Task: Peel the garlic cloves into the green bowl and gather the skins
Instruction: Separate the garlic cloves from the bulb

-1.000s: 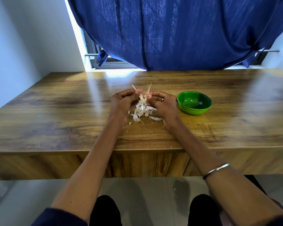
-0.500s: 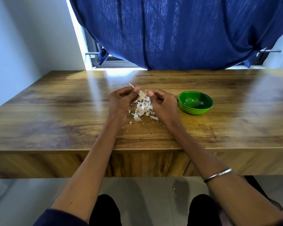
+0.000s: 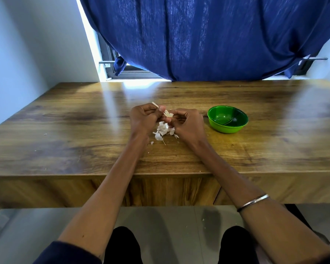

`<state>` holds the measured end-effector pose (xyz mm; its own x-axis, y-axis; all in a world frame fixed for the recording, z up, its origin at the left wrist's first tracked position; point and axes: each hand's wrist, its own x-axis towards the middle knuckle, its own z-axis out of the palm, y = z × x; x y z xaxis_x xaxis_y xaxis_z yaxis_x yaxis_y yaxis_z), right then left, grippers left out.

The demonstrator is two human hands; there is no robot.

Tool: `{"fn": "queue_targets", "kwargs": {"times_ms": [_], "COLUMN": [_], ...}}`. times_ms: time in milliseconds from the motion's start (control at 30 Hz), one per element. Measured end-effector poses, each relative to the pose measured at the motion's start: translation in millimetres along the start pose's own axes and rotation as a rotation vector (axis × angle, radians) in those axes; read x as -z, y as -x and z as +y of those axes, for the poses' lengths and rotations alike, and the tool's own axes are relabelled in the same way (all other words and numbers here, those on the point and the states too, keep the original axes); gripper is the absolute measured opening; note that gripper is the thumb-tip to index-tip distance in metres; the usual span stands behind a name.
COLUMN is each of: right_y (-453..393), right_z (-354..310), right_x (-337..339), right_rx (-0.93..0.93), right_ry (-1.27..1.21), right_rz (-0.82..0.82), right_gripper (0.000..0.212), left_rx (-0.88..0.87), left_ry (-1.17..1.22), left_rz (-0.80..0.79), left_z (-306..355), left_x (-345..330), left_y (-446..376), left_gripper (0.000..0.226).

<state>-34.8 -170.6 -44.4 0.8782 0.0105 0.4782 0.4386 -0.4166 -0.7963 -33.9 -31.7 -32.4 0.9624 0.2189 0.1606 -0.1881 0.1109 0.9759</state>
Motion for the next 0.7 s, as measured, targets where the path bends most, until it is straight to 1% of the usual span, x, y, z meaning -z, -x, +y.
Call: {"fn": "queue_targets", "kwargs": {"times_ms": [100,233,433,567,600,633,700], "right_y": [-0.2,-2.1,-1.7,-1.9,-2.3,-2.6,-2.1], "right_z": [0.2,4.1,3.6,6.2,7.0,7.5,7.4], "right_x": [1.0,-1.1,-1.0,-1.4,-1.3,-1.2,-0.8], "right_rx": [0.016,0.073,0.055,0.005,-0.017,-0.036,-0.066], "right_ry": [0.049,0.122,0.026,-0.067,-0.089,-0.1,-0.095], "right_rz": [0.007,0.008,0.021,0.026,0.01,-0.016,-0.07], "right_gripper": [0.027,0.027,0.017,0.017,0.019,0.023,0.032], "left_rx": [0.02,0.075,0.151,0.183,0.155,0.093,-0.107], "left_ry": [-0.011,0.035,0.105,0.143,0.113,0.043,-0.182], "left_rz": [0.01,-0.002,0.0,-0.029,-0.032,-0.03,-0.023], "left_z": [-2.2,-0.5,2.6,4.8,5.0,4.4,1.6], "left_x": [-0.5,0.0,1.5,3.2,4.1,5.2,5.8], "left_y": [-1.4,0.7,0.9,1.7,1.6,0.8,-1.4], "left_gripper": [0.015,0.016,0.017,0.016,0.015,0.014,0.018]}}
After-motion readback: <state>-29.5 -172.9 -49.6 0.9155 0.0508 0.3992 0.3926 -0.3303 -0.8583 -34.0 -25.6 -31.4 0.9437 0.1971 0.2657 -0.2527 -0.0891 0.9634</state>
